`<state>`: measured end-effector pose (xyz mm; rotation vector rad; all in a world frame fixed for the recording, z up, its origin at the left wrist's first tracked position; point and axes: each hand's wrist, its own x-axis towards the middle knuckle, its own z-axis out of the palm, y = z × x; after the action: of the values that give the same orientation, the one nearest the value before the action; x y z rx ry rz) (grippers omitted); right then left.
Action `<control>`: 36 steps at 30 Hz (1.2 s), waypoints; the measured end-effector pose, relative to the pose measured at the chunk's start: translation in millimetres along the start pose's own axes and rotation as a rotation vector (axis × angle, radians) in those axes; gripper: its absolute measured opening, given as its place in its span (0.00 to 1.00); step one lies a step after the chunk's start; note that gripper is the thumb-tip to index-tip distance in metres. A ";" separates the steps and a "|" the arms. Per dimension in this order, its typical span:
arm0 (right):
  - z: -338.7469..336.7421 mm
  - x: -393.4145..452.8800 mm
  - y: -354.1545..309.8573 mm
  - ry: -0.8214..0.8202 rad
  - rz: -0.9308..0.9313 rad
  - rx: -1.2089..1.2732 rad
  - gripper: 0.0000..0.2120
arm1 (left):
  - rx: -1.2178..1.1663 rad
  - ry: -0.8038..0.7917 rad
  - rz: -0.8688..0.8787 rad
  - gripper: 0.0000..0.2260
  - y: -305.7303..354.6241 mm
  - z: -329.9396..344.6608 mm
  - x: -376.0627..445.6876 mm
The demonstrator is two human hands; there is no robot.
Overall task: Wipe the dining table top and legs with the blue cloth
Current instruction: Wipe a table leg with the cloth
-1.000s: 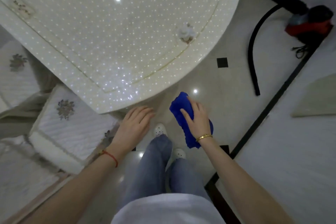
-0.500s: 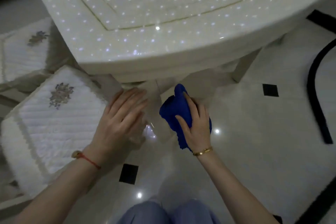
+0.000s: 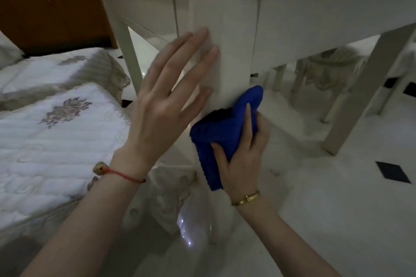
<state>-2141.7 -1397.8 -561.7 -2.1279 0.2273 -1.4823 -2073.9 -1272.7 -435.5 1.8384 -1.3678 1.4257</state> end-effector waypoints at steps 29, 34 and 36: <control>19.0 -17.7 -8.1 0.152 -0.075 -0.260 0.35 | -0.173 -0.098 -0.064 0.26 -0.9 -3.3 -5.3; 16.9 -75.0 18.2 -0.012 0.010 -0.282 0.34 | -0.150 -0.094 -0.076 0.26 5.2 -3.4 -8.0; 12.3 -56.8 5.2 0.027 0.005 -0.229 0.35 | -0.136 -0.105 -0.095 0.26 9.3 -3.4 -12.1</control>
<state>-2151.5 -1374.1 -614.1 -2.2838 0.4303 -1.5468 -2083.5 -1268.6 -447.2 1.8858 -1.3718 1.1751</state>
